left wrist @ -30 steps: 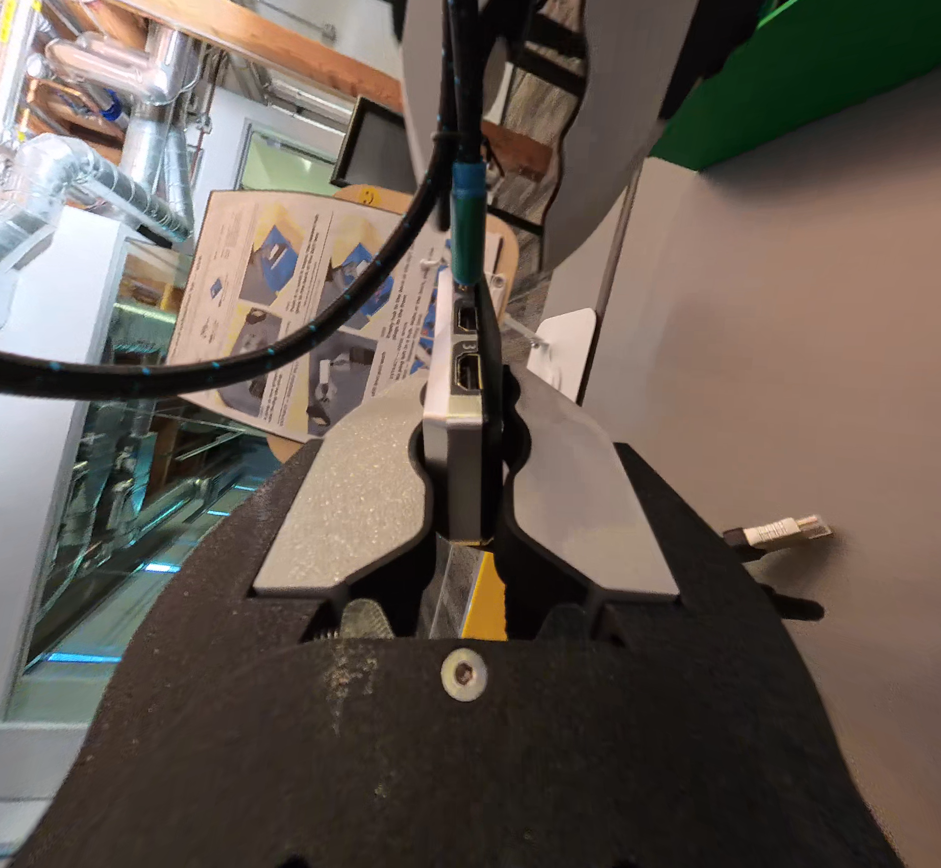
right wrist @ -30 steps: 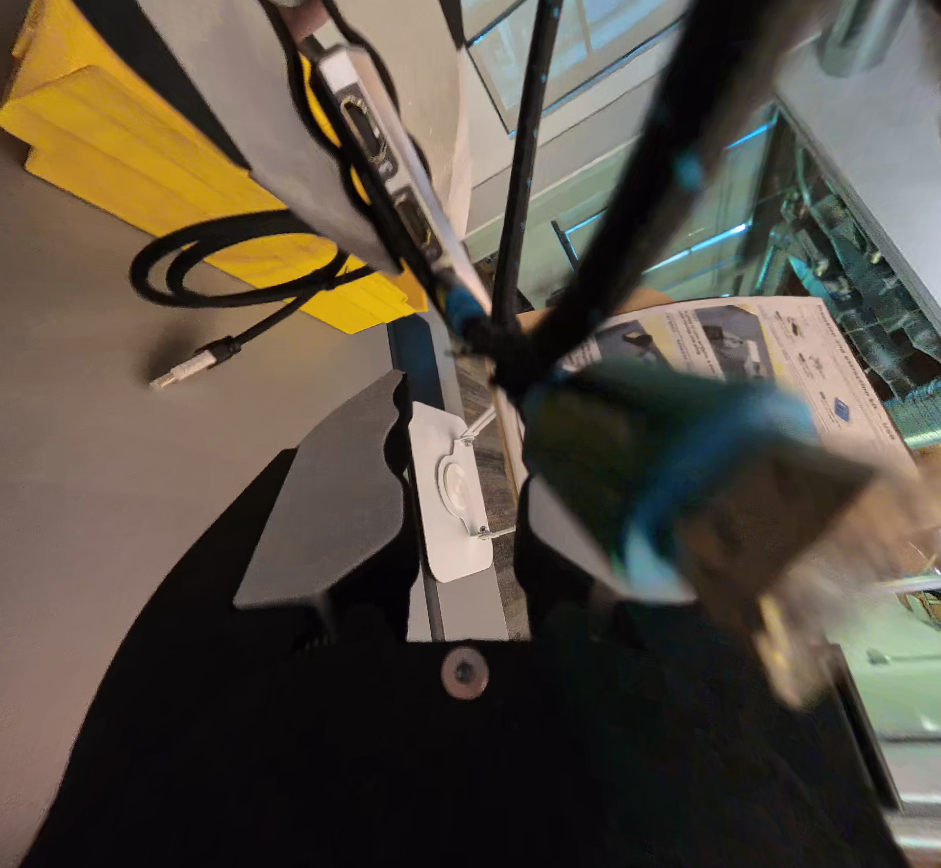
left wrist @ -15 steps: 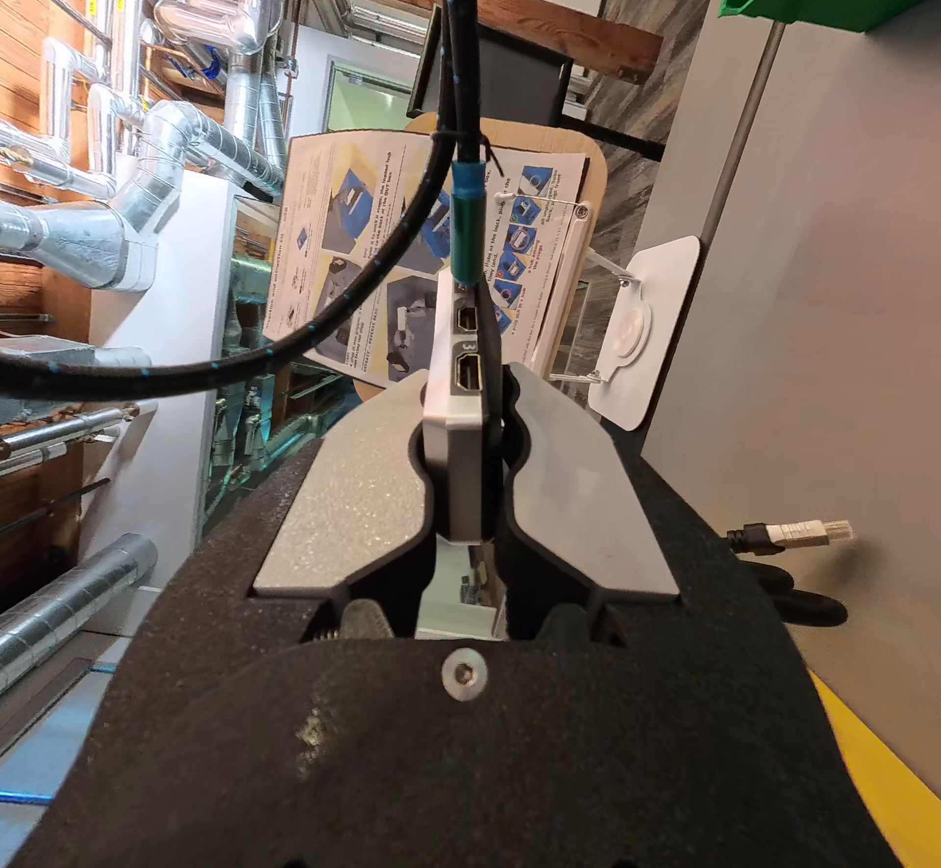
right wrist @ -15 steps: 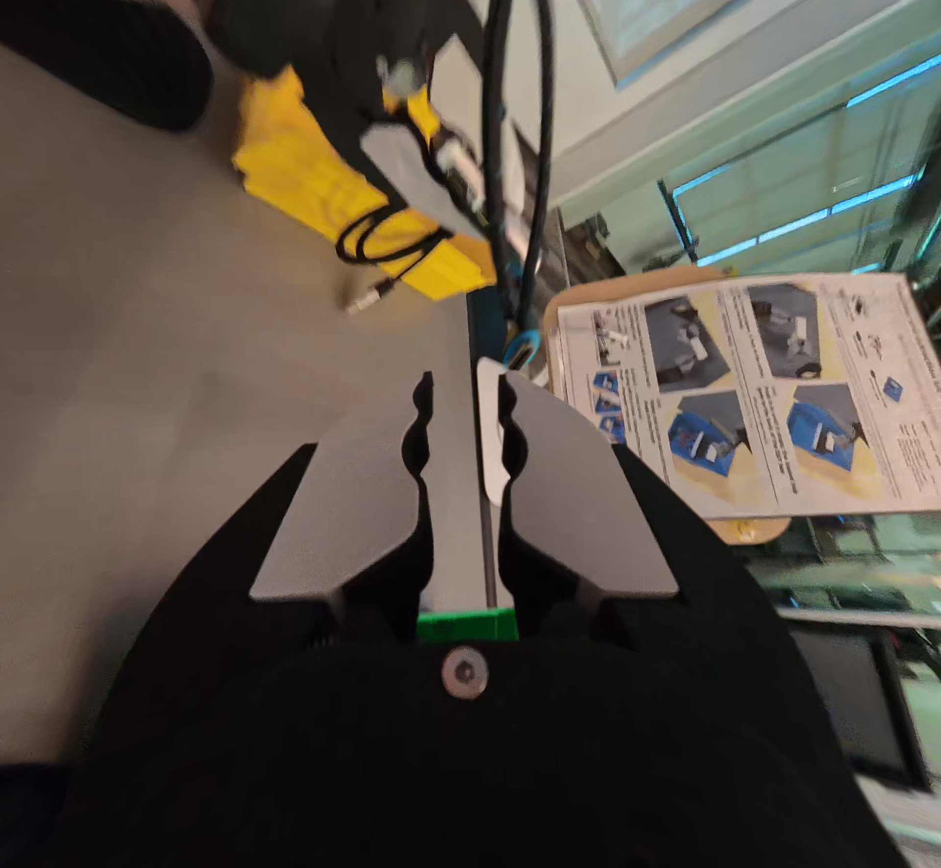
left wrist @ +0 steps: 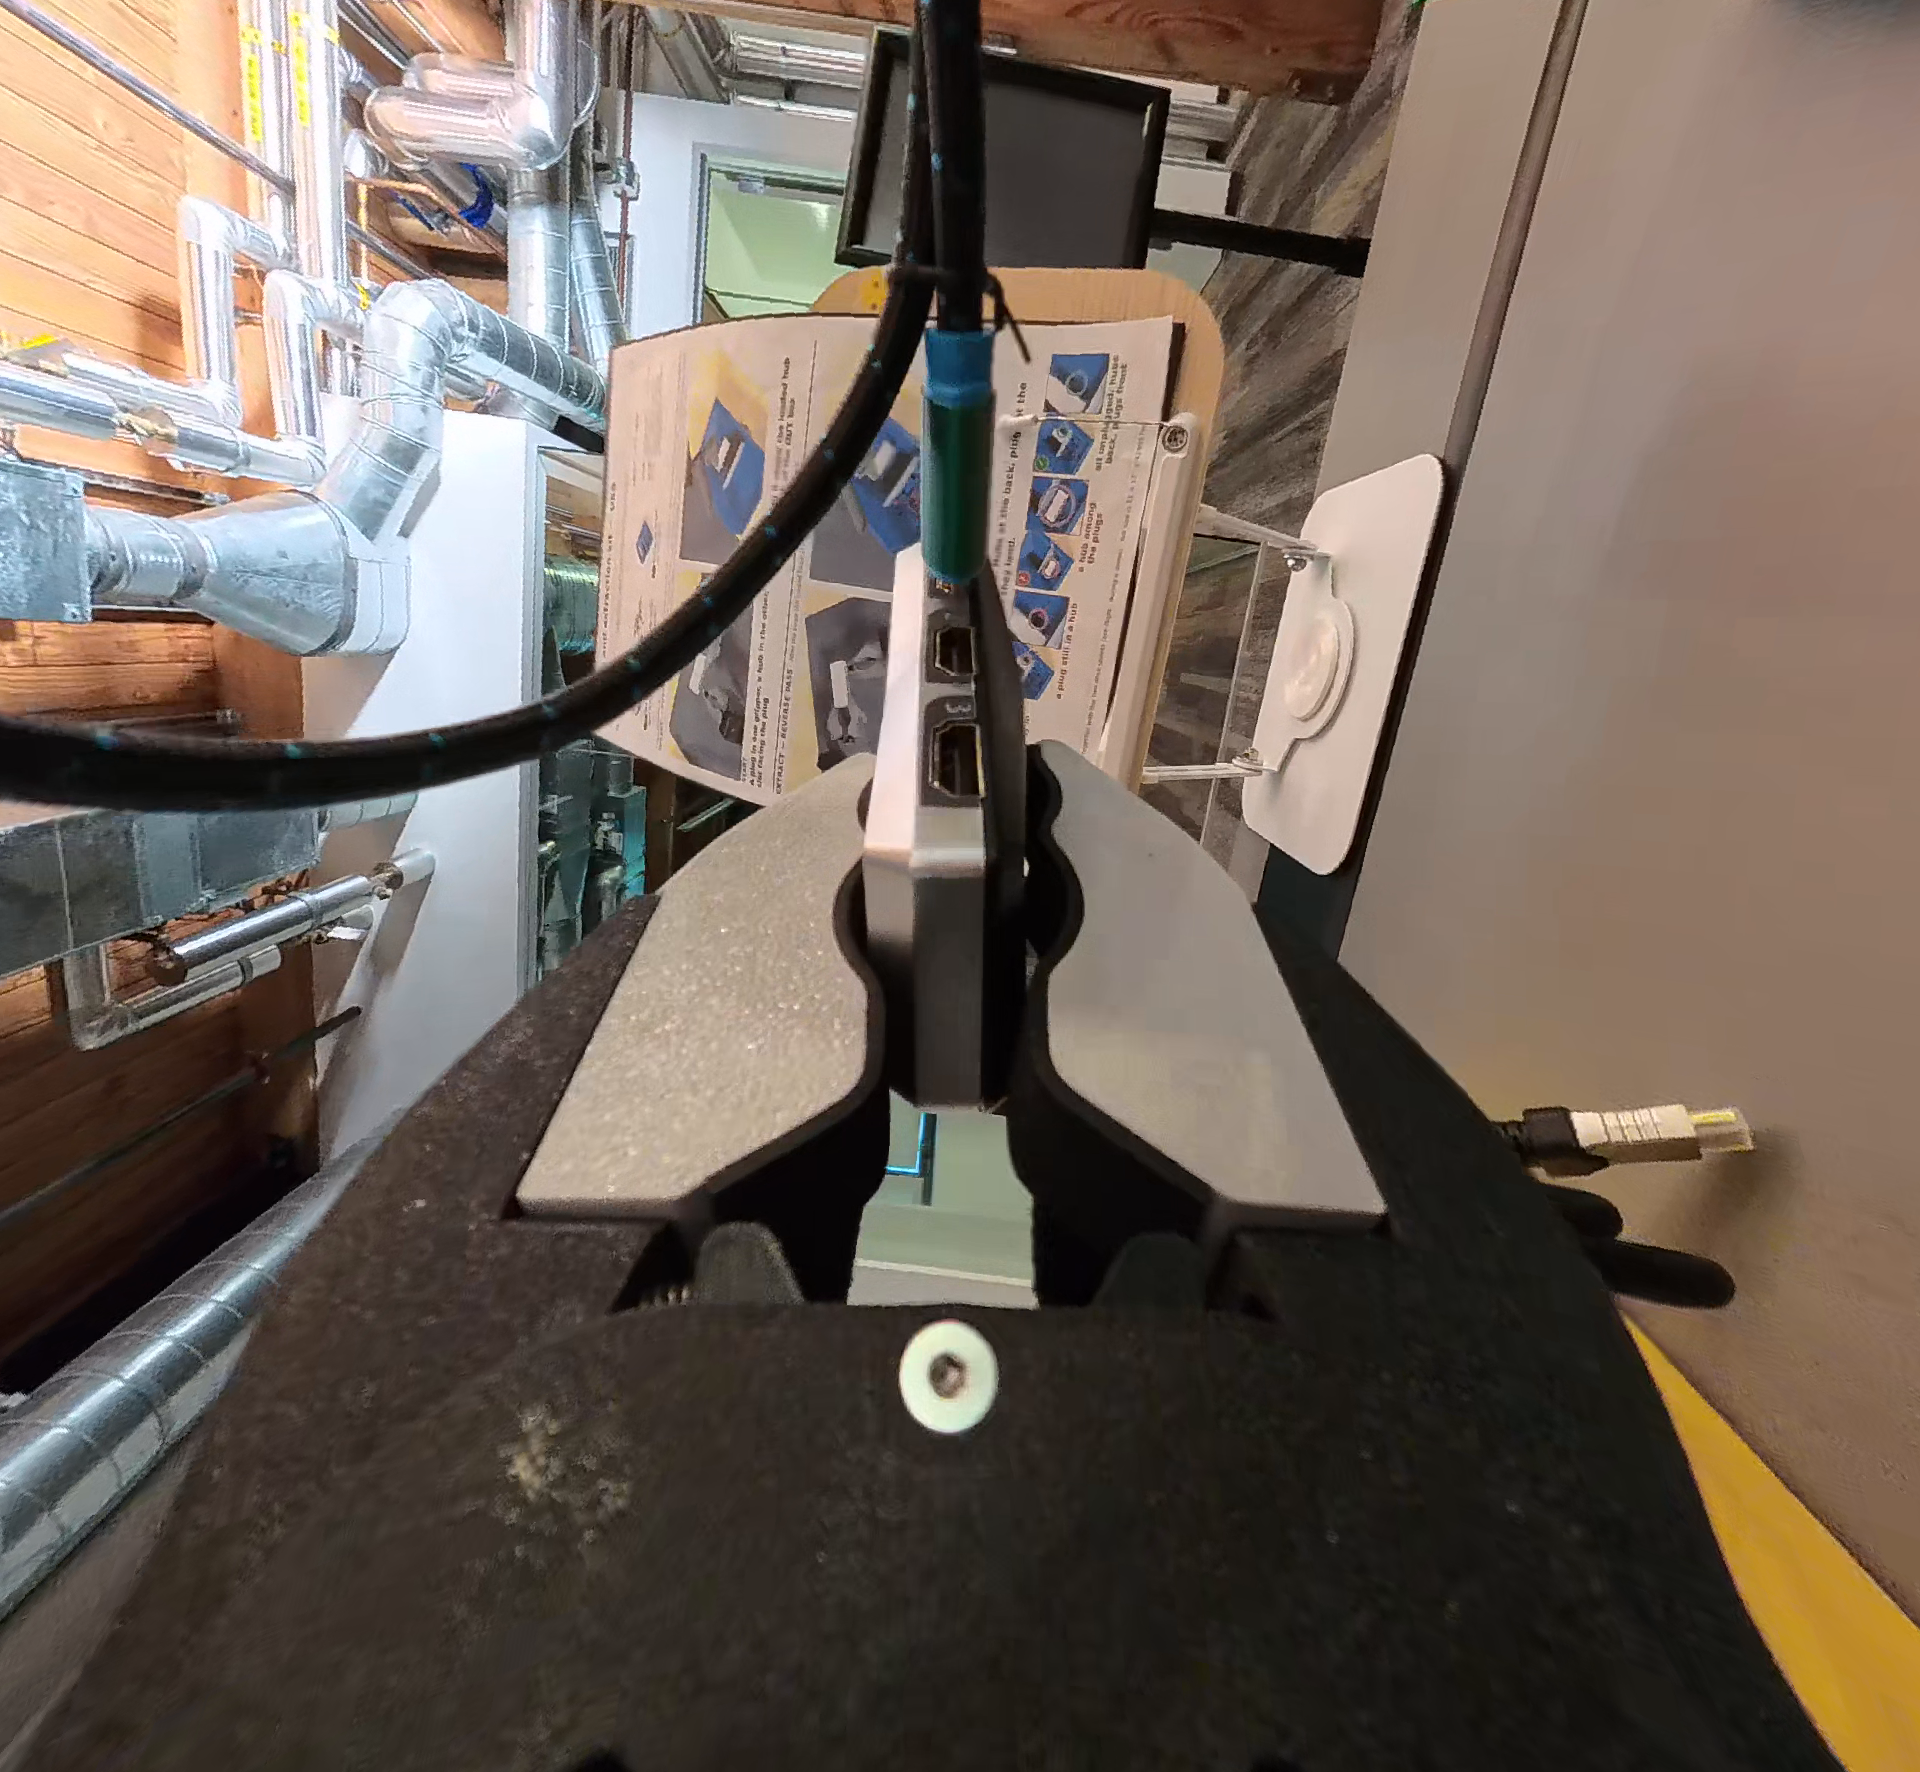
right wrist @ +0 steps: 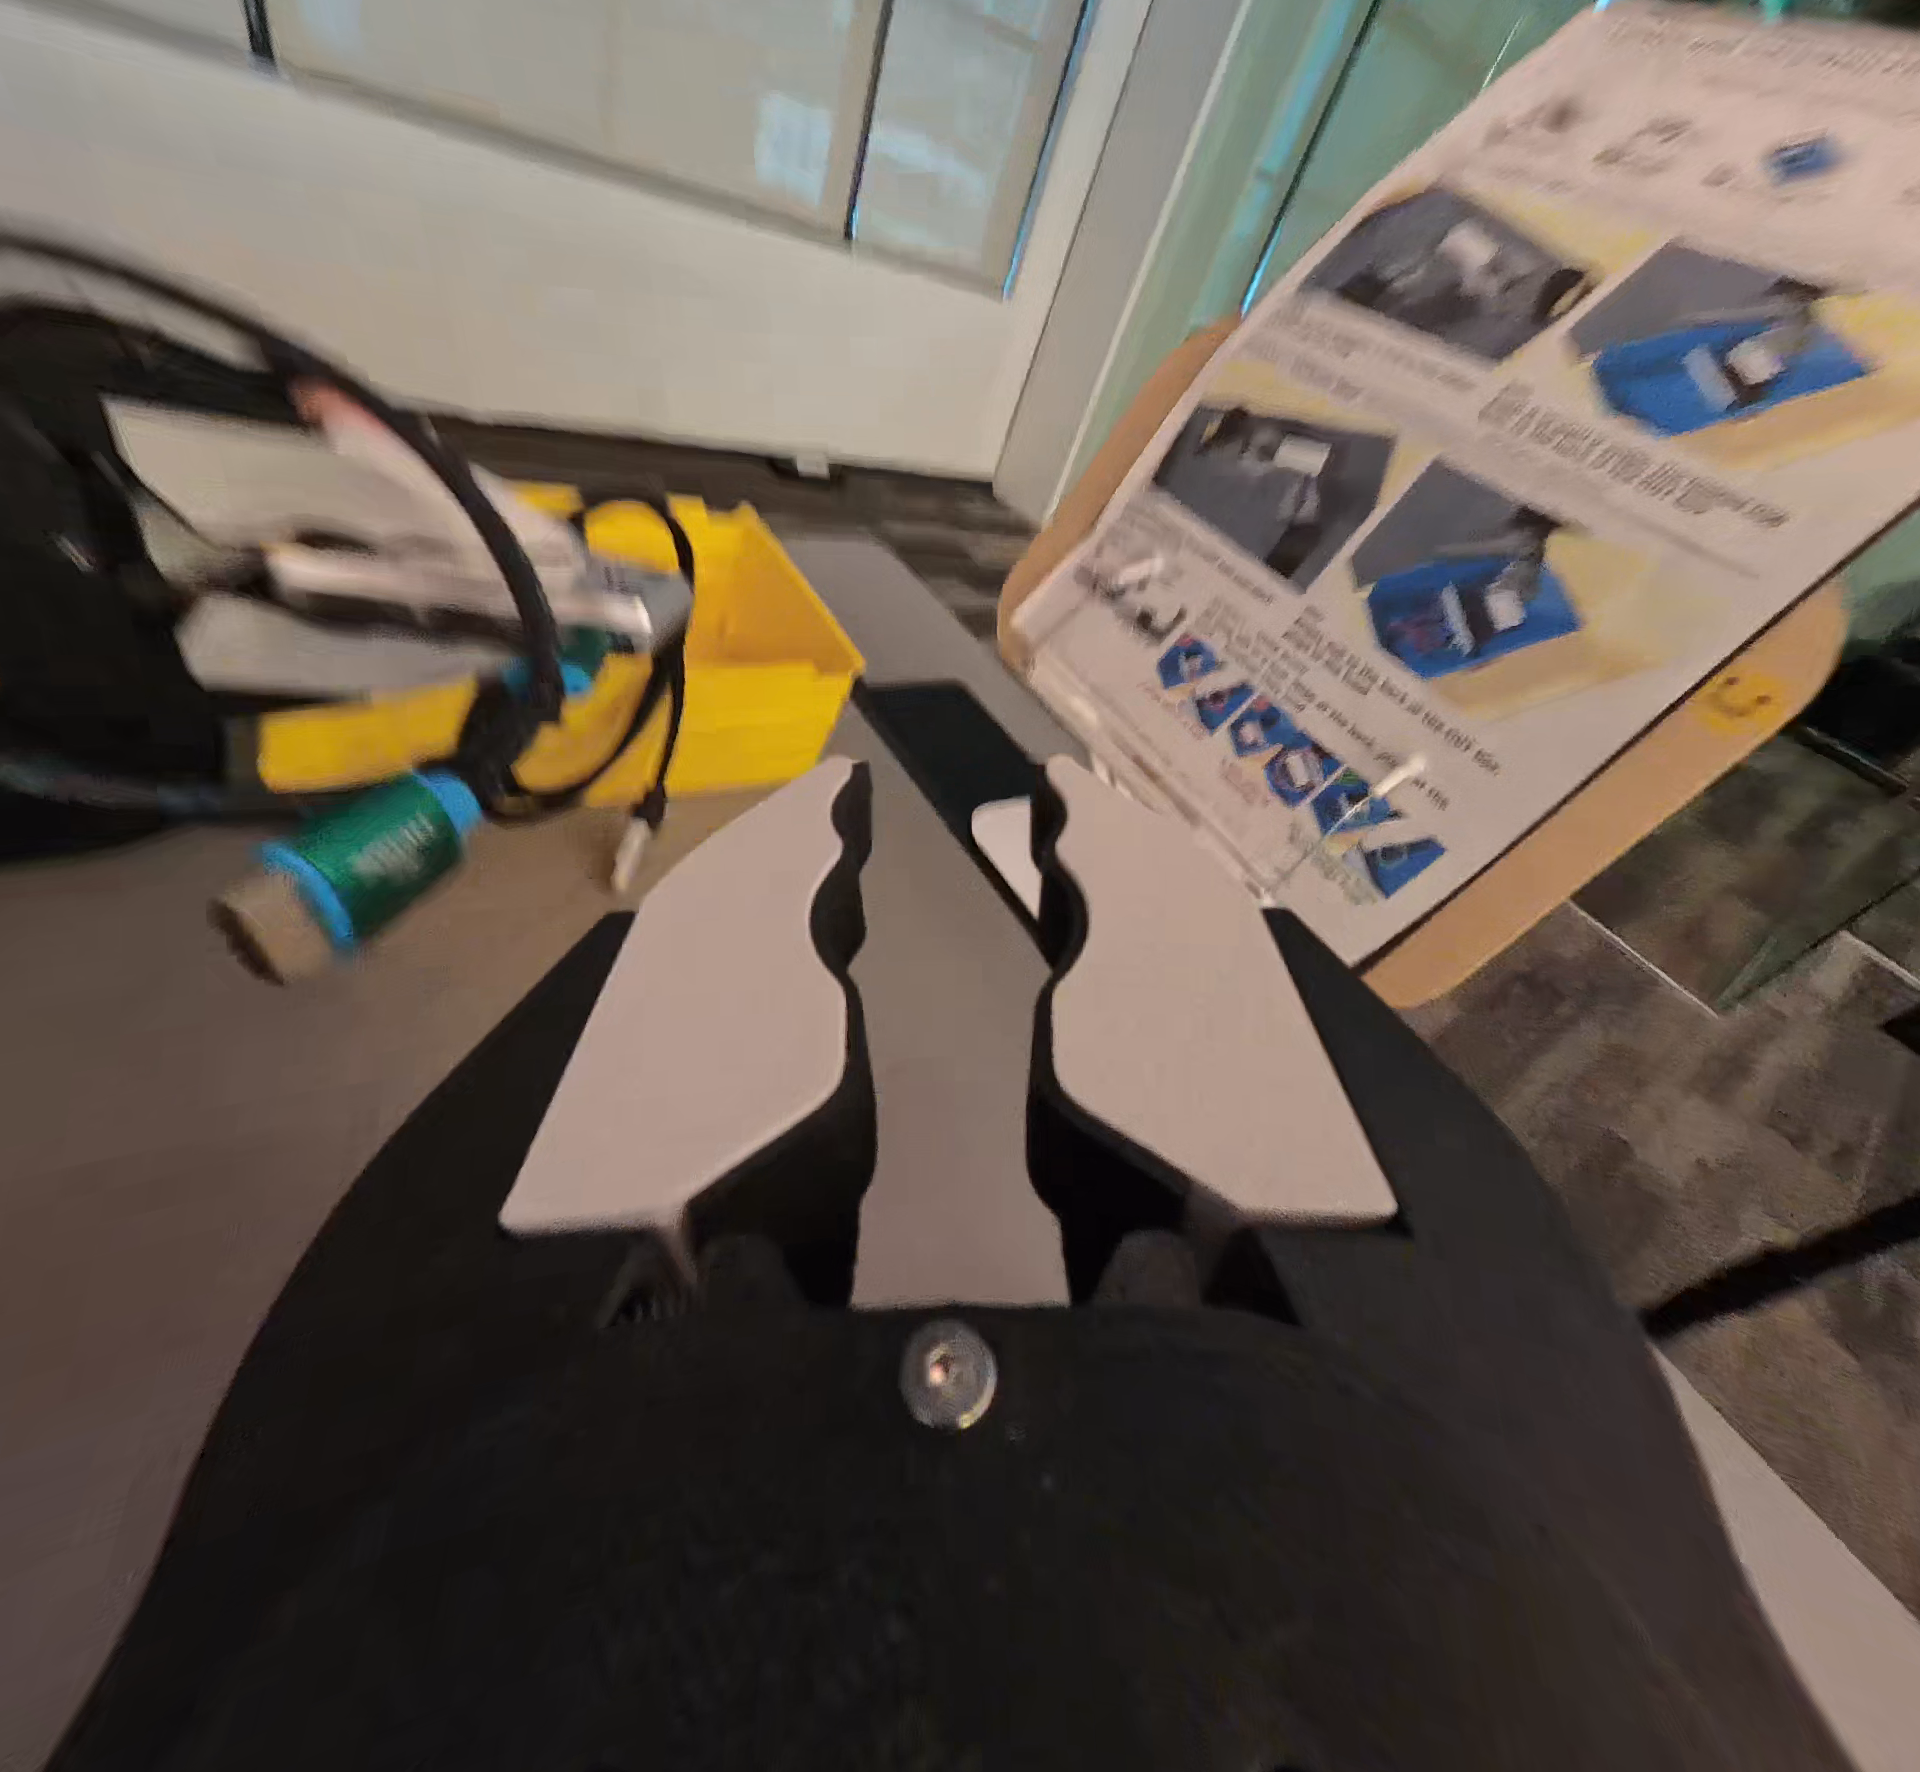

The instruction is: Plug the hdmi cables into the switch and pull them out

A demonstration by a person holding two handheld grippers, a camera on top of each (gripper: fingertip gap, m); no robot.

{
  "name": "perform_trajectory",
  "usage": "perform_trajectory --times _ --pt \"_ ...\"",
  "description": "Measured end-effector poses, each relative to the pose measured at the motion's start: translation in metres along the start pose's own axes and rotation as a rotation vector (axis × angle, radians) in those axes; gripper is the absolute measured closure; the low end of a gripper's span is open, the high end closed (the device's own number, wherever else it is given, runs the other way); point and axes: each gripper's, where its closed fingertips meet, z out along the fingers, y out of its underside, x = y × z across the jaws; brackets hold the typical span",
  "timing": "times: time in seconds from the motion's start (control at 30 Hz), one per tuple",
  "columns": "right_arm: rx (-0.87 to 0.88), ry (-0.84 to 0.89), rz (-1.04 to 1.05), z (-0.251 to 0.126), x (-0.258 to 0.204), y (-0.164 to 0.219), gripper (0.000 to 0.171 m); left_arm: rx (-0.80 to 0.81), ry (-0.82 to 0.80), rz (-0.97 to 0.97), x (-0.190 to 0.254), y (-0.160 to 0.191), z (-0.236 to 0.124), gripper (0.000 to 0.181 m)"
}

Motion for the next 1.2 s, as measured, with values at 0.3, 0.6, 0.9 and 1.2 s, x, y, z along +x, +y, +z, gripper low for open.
perform_trajectory --times 0.3,0.6,0.9,1.2 --pt "-0.030 -0.253 -0.073 0.064 -0.095 0.008 0.131 -0.042 -0.045 -0.108 -0.017 0.014 0.000 0.158" --pt "0.056 -0.125 0.024 0.073 -0.092 -0.010 0.146 -0.048 -0.042 -0.105 -0.011 0.010 0.001 0.158" --pt "0.051 -0.128 0.019 0.074 -0.092 -0.007 0.147 -0.055 -0.035 -0.111 -0.008 0.011 0.002 0.158" --pt "0.034 -0.143 0.066 0.073 -0.092 -0.005 0.145 -0.056 -0.047 -0.099 -0.007 0.010 0.002 0.158"
